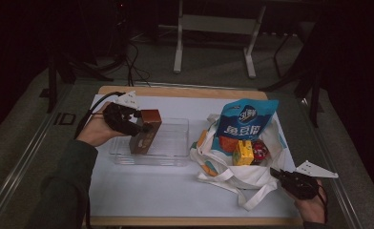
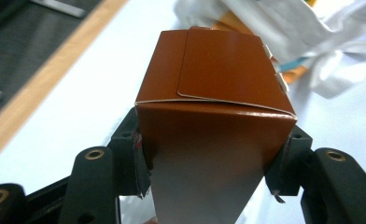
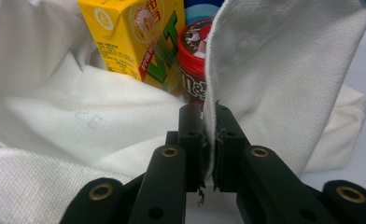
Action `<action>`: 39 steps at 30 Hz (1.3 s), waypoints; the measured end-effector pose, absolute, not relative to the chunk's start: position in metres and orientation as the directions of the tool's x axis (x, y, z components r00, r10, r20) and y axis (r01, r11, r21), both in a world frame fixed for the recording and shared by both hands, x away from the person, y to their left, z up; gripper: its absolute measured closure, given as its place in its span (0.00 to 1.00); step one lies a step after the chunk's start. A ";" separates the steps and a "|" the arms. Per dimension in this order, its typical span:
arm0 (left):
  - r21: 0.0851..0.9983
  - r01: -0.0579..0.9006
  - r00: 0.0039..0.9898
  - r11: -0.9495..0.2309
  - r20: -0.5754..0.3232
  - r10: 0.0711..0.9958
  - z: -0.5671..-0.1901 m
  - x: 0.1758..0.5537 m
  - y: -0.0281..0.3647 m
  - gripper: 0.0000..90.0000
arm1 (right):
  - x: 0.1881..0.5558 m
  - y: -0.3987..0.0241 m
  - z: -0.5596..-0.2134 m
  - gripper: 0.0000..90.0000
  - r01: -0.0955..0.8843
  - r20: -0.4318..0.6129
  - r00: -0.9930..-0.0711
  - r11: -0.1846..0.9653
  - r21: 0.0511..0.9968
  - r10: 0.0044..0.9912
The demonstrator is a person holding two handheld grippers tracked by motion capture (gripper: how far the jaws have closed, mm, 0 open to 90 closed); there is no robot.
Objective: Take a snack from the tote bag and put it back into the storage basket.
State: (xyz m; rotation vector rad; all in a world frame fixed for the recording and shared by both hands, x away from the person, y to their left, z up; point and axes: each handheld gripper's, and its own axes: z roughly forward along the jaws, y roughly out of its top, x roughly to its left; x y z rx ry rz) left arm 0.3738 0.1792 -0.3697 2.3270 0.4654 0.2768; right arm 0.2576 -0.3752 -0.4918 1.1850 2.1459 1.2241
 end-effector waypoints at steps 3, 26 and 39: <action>0.679 0.246 0.923 -0.692 0.054 0.381 -0.375 0.375 0.173 0.48 | 0.258 -0.375 -0.492 0.94 0.476 0.066 -0.561 0.257 0.841 0.825; 0.706 0.242 0.938 -0.666 0.005 0.347 -0.405 0.385 0.130 0.44 | 0.258 -0.376 -0.492 0.93 0.477 0.069 -0.559 0.252 0.842 0.826; 0.659 0.219 0.961 -0.719 -0.018 0.276 -0.421 0.382 0.102 0.41 | 0.258 -0.376 -0.492 0.92 0.475 0.066 -0.560 0.254 0.842 0.826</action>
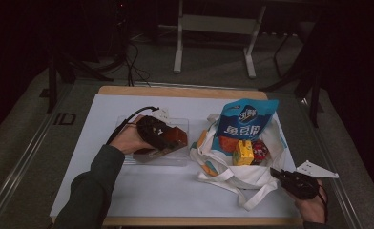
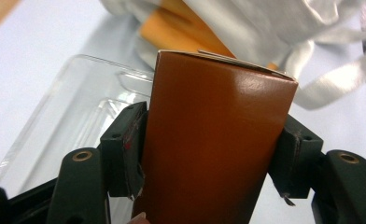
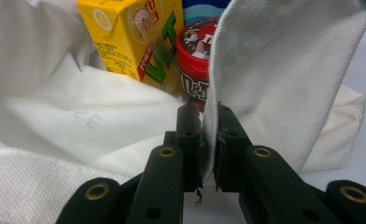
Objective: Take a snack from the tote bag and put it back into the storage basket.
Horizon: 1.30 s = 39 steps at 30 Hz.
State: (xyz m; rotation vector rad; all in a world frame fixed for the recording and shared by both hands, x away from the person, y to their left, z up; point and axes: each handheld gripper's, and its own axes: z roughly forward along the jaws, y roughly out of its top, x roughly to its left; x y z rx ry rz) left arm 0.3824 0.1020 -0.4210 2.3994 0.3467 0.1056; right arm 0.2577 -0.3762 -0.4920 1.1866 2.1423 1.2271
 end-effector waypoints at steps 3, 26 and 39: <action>0.651 0.226 0.960 -0.725 -0.023 0.279 -0.424 0.381 0.099 0.40 | 0.258 -0.376 -0.492 0.92 0.475 0.066 -0.560 0.254 0.842 0.826; 0.637 0.256 0.949 -0.727 -0.024 0.314 -0.438 0.379 0.091 0.37 | 0.258 -0.377 -0.492 0.91 0.474 0.066 -0.559 0.254 0.843 0.826; 0.620 0.263 0.948 -0.739 -0.024 0.318 -0.442 0.379 0.091 0.37 | 0.257 -0.377 -0.492 0.91 0.476 0.072 -0.558 0.248 0.844 0.826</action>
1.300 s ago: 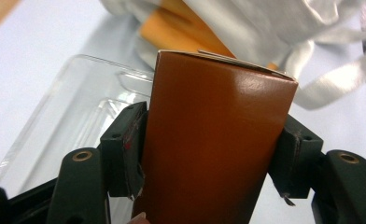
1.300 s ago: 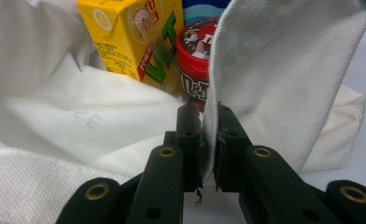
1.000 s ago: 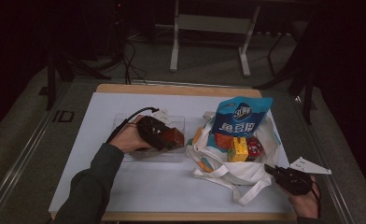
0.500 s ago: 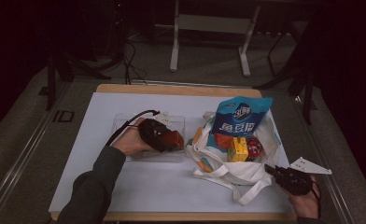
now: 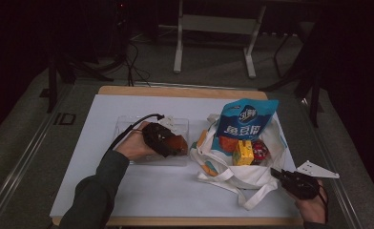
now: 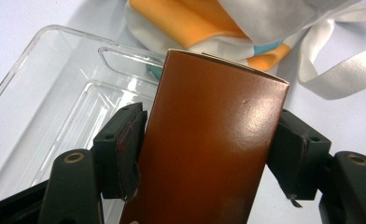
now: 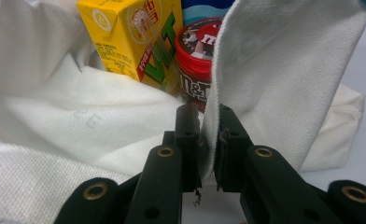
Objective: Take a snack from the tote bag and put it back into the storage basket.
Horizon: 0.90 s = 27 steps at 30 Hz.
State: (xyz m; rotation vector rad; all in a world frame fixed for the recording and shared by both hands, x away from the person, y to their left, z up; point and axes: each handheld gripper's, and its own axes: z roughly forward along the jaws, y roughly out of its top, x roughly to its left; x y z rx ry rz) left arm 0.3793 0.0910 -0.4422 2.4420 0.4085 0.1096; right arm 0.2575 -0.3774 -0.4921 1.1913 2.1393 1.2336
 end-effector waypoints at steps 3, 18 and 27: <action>0.615 0.258 0.949 -0.745 -0.019 0.313 -0.442 0.379 0.090 0.37 | 0.258 -0.377 -0.492 0.91 0.476 0.070 -0.559 0.251 0.843 0.826; 0.689 0.213 0.943 -0.692 0.040 0.330 -0.426 0.369 0.084 0.37 | 0.257 -0.377 -0.492 0.90 0.476 0.070 -0.558 0.250 0.843 0.827; 0.729 0.211 0.927 -0.651 0.063 0.371 -0.420 0.368 0.084 0.38 | 0.258 -0.377 -0.492 0.90 0.476 0.071 -0.559 0.250 0.843 0.826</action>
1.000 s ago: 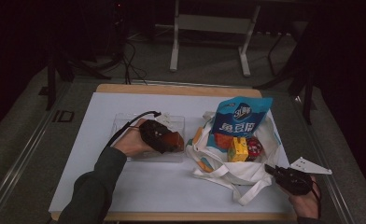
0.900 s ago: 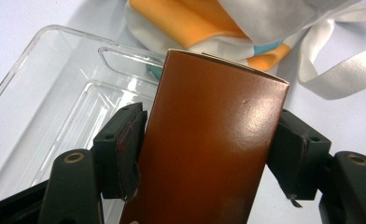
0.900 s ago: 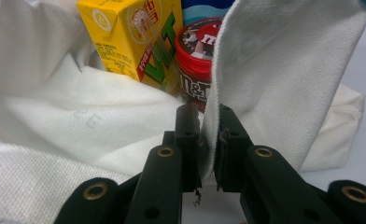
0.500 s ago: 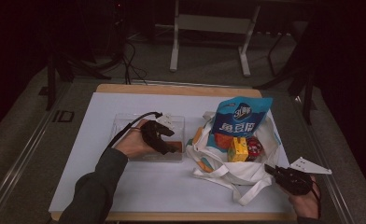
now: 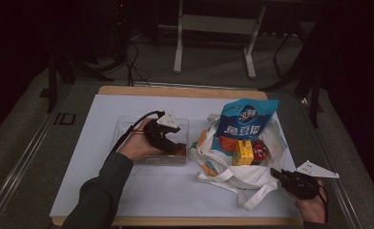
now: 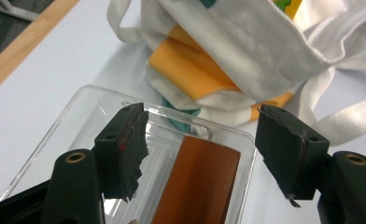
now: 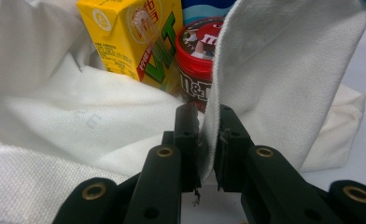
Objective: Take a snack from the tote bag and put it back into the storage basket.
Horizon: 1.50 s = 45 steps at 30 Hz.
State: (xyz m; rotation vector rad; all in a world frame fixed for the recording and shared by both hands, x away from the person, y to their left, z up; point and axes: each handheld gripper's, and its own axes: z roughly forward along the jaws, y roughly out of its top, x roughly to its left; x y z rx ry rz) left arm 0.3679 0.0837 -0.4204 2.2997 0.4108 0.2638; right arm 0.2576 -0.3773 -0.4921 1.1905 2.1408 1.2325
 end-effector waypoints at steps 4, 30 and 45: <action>0.738 0.209 0.926 -0.642 0.062 0.373 -0.419 0.367 0.081 0.38 | 0.258 -0.377 -0.492 0.90 0.476 0.069 -0.559 0.252 0.843 0.826; 0.792 0.150 0.944 -0.592 0.063 0.324 -0.400 0.360 0.041 0.42 | 0.258 -0.376 -0.492 0.90 0.476 0.073 -0.561 0.249 0.844 0.825; 0.806 0.105 0.958 -0.583 0.075 0.277 -0.390 0.355 0.018 0.47 | 0.259 -0.375 -0.492 0.90 0.476 0.073 -0.564 0.251 0.843 0.822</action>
